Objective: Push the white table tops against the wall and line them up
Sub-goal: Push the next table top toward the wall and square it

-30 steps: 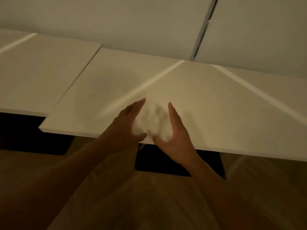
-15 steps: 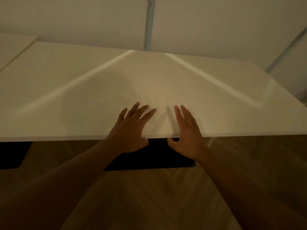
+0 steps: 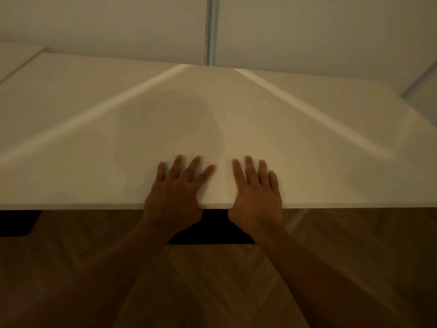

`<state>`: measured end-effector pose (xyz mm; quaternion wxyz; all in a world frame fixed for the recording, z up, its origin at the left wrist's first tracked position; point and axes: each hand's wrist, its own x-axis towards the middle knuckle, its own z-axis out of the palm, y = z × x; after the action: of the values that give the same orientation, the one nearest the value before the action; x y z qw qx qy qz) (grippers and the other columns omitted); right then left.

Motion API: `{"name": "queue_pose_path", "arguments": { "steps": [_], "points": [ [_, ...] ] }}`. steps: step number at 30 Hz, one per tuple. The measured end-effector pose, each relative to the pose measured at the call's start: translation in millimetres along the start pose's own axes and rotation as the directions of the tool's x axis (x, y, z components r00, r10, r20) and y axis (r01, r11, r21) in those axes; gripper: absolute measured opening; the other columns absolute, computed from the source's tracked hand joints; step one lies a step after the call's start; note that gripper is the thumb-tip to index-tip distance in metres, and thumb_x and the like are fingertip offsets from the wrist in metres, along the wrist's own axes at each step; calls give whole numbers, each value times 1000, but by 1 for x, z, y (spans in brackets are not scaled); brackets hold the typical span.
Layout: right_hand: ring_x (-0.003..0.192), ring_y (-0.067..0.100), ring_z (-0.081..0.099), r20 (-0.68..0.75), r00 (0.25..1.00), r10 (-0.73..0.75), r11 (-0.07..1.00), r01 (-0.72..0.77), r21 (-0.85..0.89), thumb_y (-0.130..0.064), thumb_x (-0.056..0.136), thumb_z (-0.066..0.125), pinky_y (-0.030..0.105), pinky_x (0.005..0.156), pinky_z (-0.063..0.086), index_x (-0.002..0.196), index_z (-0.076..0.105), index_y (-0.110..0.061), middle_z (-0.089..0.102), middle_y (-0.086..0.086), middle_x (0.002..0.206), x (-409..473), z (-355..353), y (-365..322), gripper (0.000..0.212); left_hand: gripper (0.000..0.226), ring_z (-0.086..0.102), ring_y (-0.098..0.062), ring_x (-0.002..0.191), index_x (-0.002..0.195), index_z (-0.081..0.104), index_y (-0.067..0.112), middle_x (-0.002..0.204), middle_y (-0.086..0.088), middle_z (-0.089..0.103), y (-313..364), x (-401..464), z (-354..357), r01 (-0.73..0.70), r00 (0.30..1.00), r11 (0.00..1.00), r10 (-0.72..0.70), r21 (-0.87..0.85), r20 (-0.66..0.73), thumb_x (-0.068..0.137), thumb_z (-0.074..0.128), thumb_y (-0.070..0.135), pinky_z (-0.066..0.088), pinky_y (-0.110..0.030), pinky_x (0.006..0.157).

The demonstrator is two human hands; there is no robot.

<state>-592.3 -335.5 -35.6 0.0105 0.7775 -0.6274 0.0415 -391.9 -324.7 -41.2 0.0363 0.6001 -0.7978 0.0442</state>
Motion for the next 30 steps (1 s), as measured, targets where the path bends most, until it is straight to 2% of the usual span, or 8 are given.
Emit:
{"name": "queue_pose_path", "arguments": {
  "steps": [4, 9, 13, 18, 23, 30],
  "points": [
    [153, 35, -11, 35, 999, 2, 1000, -1, -14, -41, 76, 62, 51, 124, 4, 158, -8, -28, -8, 5, 168, 2, -1, 1, 109, 94, 19, -45, 152, 161, 11, 37, 169, -6, 20, -1, 2, 2, 13, 1000, 1000, -13, -16, 6, 82, 52, 69, 20, -69, 117],
    [152, 38, 8, -53, 999, 7, 999, -9, -47, -45, 70, 67, 54, 122, 14, 159, 14, -26, 16, 7, 166, -1, 8, 1, 105, 95, 24, -48, 149, 161, 17, 33, 167, -9, 25, -1, 1, 3, -3, 1000, 1000, 3, 14, 0, 81, 58, 65, 24, -71, 115],
    [150, 42, 16, -115, 993, -21, 996, 10, -94, -48, 73, 61, 58, 118, 21, 158, 22, -22, 25, 10, 164, 0, 12, 3, 96, 95, 30, -49, 146, 160, 23, 31, 164, -11, 31, -2, 3, 4, -9, 1000, 1000, 9, 15, -12, 79, 63, 61, 28, -72, 112],
    [148, 45, 21, -147, 988, -37, 992, 18, -125, -46, 70, 67, 60, 116, 24, 156, 28, -20, 31, 11, 161, 2, 14, 4, 98, 97, 24, -48, 149, 161, 18, 32, 166, -10, 26, -3, 4, 5, 1, 1000, 1000, -1, 11, 0, 81, 64, 62, 25, -70, 115],
    [145, 46, 30, -213, 971, -110, 989, 86, -120, -45, 72, 70, 61, 113, 32, 152, 38, -18, 39, 6, 158, 5, 20, 10, 90, 95, 19, -49, 150, 161, 11, 33, 168, -10, 20, -5, 5, 8, -5, 1000, 1000, 5, 11, -20, 85, 61, 60, 20, -70, 117],
    [144, 43, 33, -218, 967, -134, 987, 110, -120, -50, 70, 71, 57, 115, 33, 152, 39, -22, 41, 1, 157, 19, 19, 18, 93, 91, 18, -49, 150, 161, 10, 35, 169, -9, 18, -2, 19, 10, 23, 999, 1000, -23, 3, -44, 87, 57, 60, 15, -71, 118]
  ]
}}
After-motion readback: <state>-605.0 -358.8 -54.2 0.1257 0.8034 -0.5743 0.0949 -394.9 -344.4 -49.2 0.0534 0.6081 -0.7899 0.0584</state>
